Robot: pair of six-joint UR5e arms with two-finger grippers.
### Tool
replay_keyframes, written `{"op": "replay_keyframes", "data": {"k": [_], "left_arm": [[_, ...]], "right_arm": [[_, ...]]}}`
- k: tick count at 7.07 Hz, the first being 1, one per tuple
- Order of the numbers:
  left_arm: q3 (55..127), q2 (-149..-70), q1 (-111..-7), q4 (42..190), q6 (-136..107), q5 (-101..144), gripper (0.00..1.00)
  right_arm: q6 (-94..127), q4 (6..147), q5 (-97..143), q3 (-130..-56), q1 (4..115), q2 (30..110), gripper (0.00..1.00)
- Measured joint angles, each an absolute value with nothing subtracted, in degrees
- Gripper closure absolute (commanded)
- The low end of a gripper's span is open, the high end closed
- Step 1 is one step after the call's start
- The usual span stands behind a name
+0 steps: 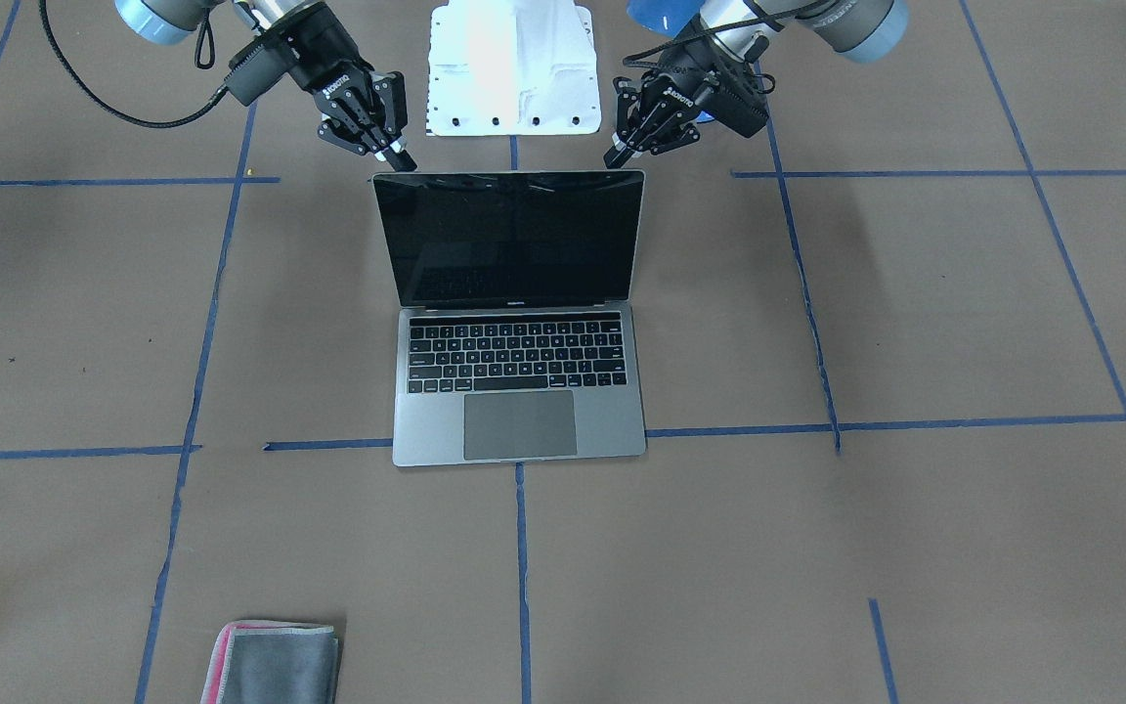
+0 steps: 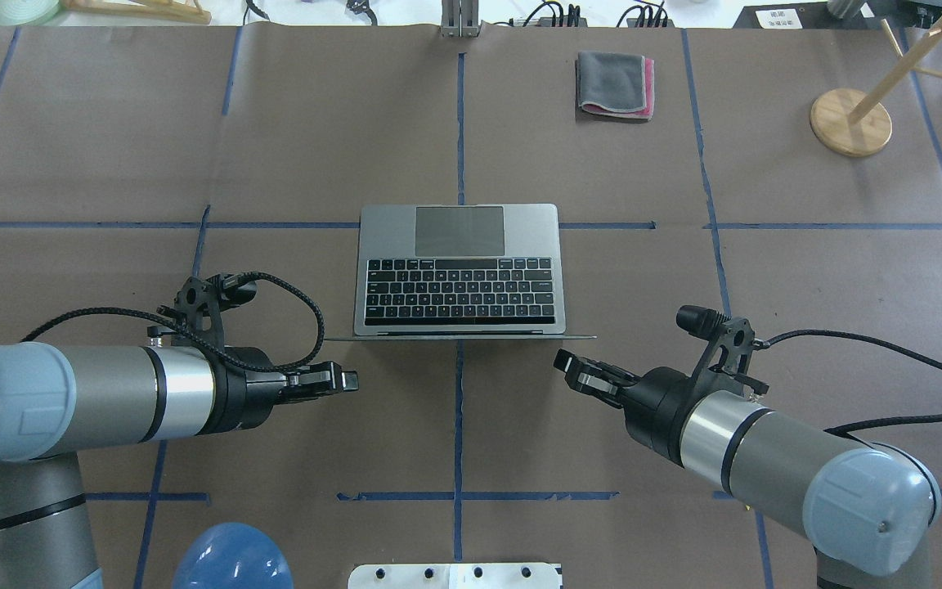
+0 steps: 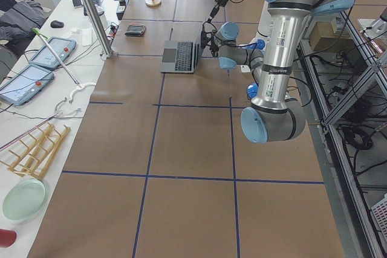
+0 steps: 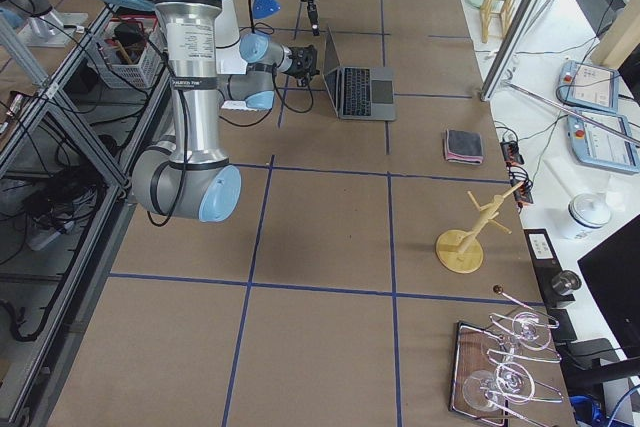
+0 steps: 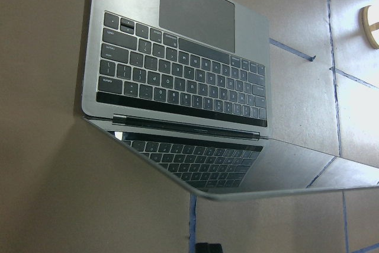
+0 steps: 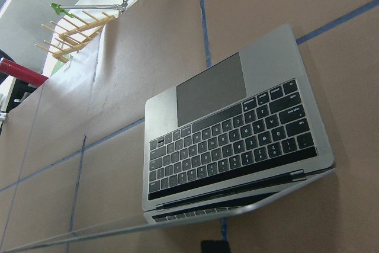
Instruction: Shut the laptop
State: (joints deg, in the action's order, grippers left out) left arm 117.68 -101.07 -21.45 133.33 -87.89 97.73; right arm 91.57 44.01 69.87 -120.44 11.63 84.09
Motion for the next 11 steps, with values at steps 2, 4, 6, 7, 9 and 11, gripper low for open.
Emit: {"op": "replay_keyframes", "data": {"k": [2, 4, 6, 7, 9, 11], "left_arm": [[117.7, -101.1, -21.5, 133.3, -87.9, 97.7, 1.00], [117.7, -101.3, -22.1, 132.4, -87.9, 97.7, 1.00], [117.7, -102.5, -23.3, 129.7, -87.9, 97.8, 1.00], [117.7, -103.3, -24.1, 127.9, -87.9, 97.8, 1.00], [117.7, -104.1, -25.6, 126.5, -87.9, 97.8, 1.00], [117.3, -105.0, -27.4, 125.3, -87.8, 97.9, 1.00]], "right_arm": [[91.6, 45.8, 69.9, -120.4, 12.0, 83.4, 0.99], [91.6, 46.0, 70.0, -120.4, 12.9, 83.3, 0.99], [91.6, 46.1, 70.1, -120.3, 13.8, 83.3, 0.99], [91.6, 46.1, 70.1, -120.2, 14.2, 83.3, 0.99], [91.5, 46.1, 70.3, -120.0, 15.0, 83.3, 0.99], [91.5, 46.3, 70.4, -119.5, 16.0, 83.0, 0.99]]}}
